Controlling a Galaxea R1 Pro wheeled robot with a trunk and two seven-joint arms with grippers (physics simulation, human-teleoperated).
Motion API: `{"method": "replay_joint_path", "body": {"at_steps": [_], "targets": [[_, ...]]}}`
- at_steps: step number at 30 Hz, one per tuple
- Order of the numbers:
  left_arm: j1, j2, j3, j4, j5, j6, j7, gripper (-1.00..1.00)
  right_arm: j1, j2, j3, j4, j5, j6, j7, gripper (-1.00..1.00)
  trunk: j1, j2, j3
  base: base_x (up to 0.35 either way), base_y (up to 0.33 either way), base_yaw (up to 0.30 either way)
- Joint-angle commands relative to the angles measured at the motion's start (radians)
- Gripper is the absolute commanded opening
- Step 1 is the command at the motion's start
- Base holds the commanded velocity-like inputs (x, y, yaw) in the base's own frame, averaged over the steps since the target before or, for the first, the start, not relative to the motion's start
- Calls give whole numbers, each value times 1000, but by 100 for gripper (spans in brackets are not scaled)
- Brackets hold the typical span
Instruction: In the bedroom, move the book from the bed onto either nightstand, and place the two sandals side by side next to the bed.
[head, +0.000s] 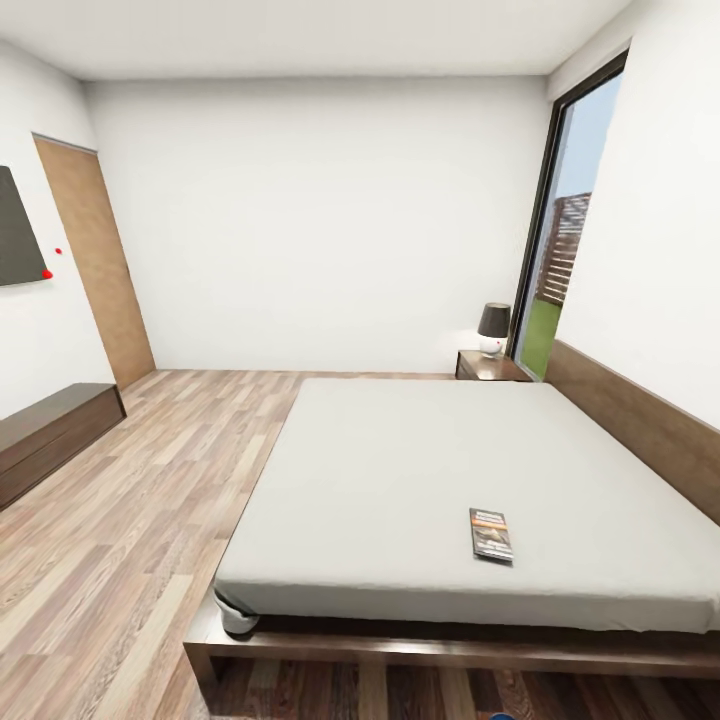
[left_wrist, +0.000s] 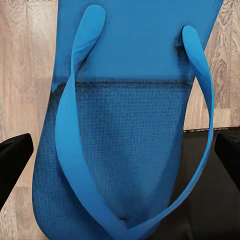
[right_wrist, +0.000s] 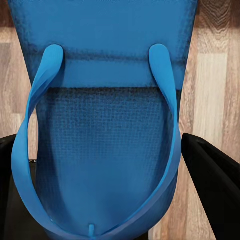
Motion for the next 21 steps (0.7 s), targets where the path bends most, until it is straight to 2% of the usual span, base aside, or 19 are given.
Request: {"method": "replay_joint_path", "body": {"at_steps": [1,21], "targets": [[0,0,-8,1,9,-3,0,-100,0,1,-7,-2,3,6,7,-100,0,-1,0,0,0,0],[0,0,-8,0,9,-5,0,-100,0,1,-7,-2,3,6,7,-100,73,-134,-60,0,0,0]]}}
